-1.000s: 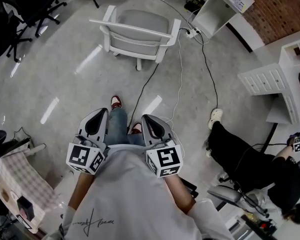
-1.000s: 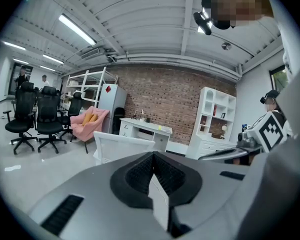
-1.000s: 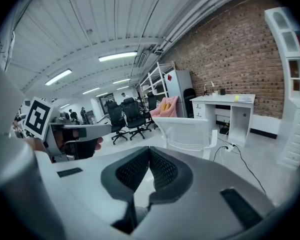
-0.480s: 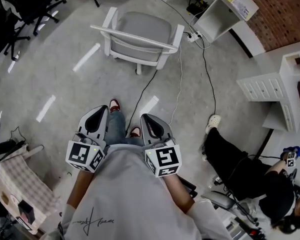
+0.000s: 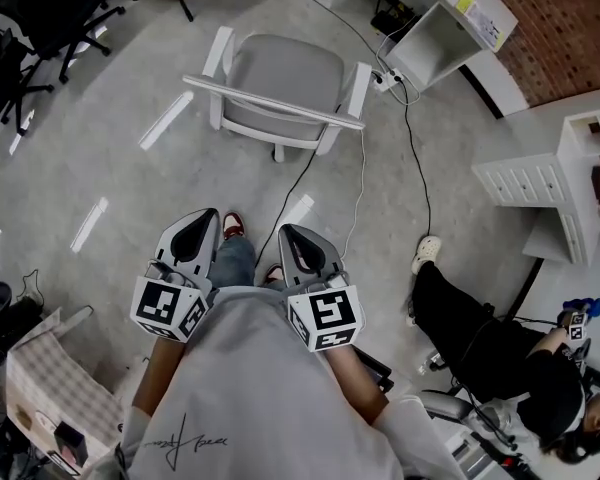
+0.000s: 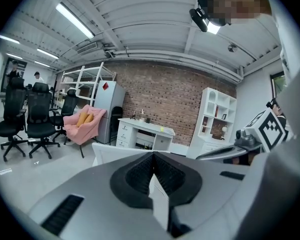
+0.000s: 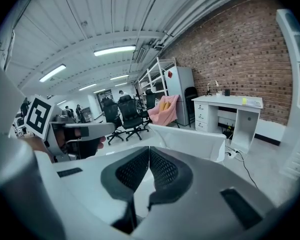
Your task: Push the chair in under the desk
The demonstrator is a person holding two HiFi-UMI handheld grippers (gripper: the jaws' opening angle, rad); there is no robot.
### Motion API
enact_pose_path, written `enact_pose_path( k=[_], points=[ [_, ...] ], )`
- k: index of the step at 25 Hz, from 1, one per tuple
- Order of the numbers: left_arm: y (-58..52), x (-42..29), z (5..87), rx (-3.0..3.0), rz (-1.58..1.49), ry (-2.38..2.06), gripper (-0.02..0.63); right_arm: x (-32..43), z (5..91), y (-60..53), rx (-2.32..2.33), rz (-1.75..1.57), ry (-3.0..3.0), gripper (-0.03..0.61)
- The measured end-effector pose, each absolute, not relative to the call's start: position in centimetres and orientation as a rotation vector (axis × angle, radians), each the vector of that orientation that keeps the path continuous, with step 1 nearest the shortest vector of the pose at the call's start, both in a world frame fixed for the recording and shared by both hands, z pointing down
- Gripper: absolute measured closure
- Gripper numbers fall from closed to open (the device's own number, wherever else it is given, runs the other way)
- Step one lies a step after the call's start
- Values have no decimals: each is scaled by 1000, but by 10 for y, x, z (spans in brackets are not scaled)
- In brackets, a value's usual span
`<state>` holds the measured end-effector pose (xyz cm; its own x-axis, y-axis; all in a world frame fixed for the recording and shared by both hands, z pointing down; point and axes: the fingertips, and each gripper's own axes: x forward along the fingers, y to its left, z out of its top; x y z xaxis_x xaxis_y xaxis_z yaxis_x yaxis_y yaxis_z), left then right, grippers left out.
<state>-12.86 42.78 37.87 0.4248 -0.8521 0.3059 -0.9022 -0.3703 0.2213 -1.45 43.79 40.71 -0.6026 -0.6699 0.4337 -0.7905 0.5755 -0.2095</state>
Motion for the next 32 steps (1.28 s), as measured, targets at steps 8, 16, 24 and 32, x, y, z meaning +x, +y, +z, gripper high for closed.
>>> enact_pose_path(
  k=[8, 16, 24, 32],
  points=[
    [380, -164, 369, 2443, 247, -1460, 611, -56, 399, 393, 1252, 536, -2485, 554],
    [354, -202, 370, 2468, 226, -1431, 611, -85, 397, 371, 1308, 509, -2459, 554],
    [343, -215, 374, 2470, 221, -1437, 611, -83, 399, 358, 1335, 503, -2430, 552],
    [306, -218, 380, 2470, 263, -1415, 611, -81, 404, 318, 1353, 539, -2427, 552]
  ],
)
